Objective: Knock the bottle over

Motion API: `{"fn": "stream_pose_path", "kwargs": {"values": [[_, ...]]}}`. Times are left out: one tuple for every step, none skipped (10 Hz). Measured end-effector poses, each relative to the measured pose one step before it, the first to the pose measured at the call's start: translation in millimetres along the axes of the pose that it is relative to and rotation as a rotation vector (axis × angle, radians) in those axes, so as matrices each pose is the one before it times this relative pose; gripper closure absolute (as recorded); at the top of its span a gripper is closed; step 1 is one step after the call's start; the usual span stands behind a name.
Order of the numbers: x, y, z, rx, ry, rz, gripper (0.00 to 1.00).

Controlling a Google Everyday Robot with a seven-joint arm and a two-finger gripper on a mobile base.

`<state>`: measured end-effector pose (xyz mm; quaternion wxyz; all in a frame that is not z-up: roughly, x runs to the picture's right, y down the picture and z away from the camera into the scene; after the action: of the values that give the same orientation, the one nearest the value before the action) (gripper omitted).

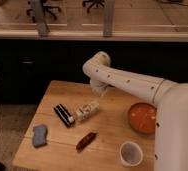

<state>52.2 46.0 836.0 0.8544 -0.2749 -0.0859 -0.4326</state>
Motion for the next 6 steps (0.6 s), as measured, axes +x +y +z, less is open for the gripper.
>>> {"fn": "stream_pose_path", "kwargs": {"values": [[0.05, 0.13, 0.03, 0.00093, -0.00025, -0.00196, 0.98], [0.34, -0.13, -0.01, 0.00073, -0.00007, -0.0009, 0.98], [0.45, -0.13, -0.17, 0.00098, 0.00011, -0.00126, 0.98], [-0.32, 0.23, 0.48, 0.00003, -0.00028, -0.00341, 0.98], [-0.87, 0.21, 1.23, 0.00031, -0.00174, -0.00395, 0.98], [-0.27, 0.25, 0.12, 0.00042, 0.00006, -0.00164, 0.98]]}}
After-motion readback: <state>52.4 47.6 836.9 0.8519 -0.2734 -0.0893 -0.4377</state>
